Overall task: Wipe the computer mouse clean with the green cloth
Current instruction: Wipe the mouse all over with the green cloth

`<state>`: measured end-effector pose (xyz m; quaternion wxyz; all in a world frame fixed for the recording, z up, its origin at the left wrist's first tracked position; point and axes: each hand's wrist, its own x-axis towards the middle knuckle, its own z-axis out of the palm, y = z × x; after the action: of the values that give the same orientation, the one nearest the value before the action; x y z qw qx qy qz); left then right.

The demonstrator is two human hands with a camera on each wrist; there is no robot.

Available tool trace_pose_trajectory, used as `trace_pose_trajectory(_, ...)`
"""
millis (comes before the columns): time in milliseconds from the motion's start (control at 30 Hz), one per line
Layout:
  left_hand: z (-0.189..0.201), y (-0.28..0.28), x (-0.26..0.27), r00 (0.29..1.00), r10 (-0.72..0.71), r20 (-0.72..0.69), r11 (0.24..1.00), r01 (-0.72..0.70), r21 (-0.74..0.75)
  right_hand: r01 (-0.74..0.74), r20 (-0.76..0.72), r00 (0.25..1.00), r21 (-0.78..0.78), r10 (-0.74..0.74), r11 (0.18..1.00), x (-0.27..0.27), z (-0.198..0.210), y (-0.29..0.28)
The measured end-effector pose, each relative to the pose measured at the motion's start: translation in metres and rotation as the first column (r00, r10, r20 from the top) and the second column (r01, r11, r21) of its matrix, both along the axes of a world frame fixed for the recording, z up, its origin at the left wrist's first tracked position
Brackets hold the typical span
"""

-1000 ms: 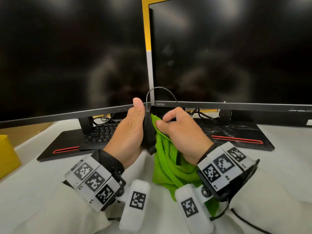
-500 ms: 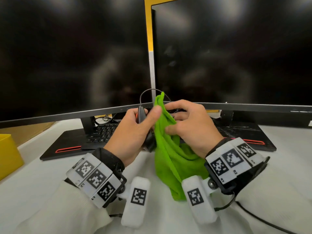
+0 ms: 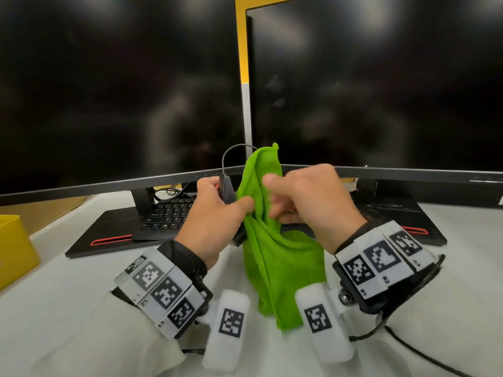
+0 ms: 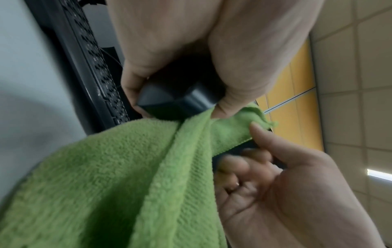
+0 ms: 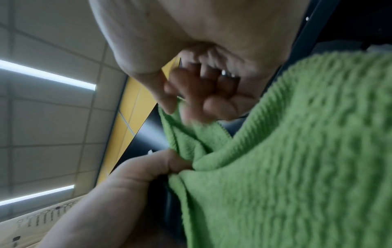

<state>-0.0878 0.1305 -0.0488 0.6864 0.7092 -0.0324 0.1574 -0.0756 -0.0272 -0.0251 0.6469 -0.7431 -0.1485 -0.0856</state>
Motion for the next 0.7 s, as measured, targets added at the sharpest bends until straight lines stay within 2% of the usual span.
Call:
trace_pose_trajectory(67, 0.002, -0.004, -0.003, 1.0, -0.027, -0.009, 0.999, 0.026, -0.048, -0.133, -0.056, 0.99, -0.076, 0.129, 0.988, -0.006, -0.003, 0.005)
trace_pose_trajectory(133, 0.003, -0.009, -0.007, 0.994, -0.098, -0.052, 0.985, 0.09, -0.147, -0.225, -0.128, 0.966, 0.01, 0.225, 0.974, -0.008, -0.006, 0.006)
trace_pose_trajectory(200, 0.006, -0.012, -0.009, 0.973, -0.213, -0.089, 0.949, 0.184, -0.256, -0.275, -0.133, 0.948, 0.118, 0.289, 0.954, -0.006, -0.008, 0.004)
trace_pose_trajectory(300, 0.014, -0.012, -0.015, 0.952, -0.291, -0.097, 0.918, 0.249, -0.309, -0.277, -0.12, 0.948, 0.139, 0.294, 0.951, -0.003, -0.013, 0.004)
trace_pose_trajectory(400, 0.013, -0.011, -0.017, 0.939, -0.328, -0.104, 0.889, 0.269, -0.372, -0.161, -0.04, 0.986, 0.013, 0.161, 0.987, 0.004, -0.023, 0.01)
trace_pose_trajectory(467, 0.012, -0.009, -0.014, 0.945, -0.306, -0.114, 0.906, 0.253, -0.339, -0.094, 0.0, 0.996, 0.037, 0.095, 0.995, 0.011, -0.024, 0.008)
trace_pose_trajectory(500, 0.012, -0.008, -0.012, 0.962, -0.248, -0.115, 0.932, 0.204, -0.301, -0.099, -0.006, 0.995, 0.086, 0.1, 0.991, 0.013, -0.023, 0.004)
trace_pose_trajectory(600, 0.008, 0.003, -0.001, 0.994, -0.07, -0.085, 0.983, 0.055, -0.176, -0.233, -0.07, 0.963, 0.276, 0.261, 0.932, 0.015, -0.012, -0.009)
trace_pose_trajectory(633, 0.007, 0.007, 0.002, 0.993, -0.076, -0.091, 0.99, 0.064, -0.13, -0.29, -0.075, 0.941, 0.318, 0.329, 0.903, 0.013, -0.009, -0.013)
trace_pose_trajectory(700, 0.003, 0.01, 0.006, 0.972, -0.191, -0.137, 0.979, 0.178, -0.103, -0.377, -0.049, 0.905, 0.366, 0.422, 0.851, 0.01, -0.006, -0.017)
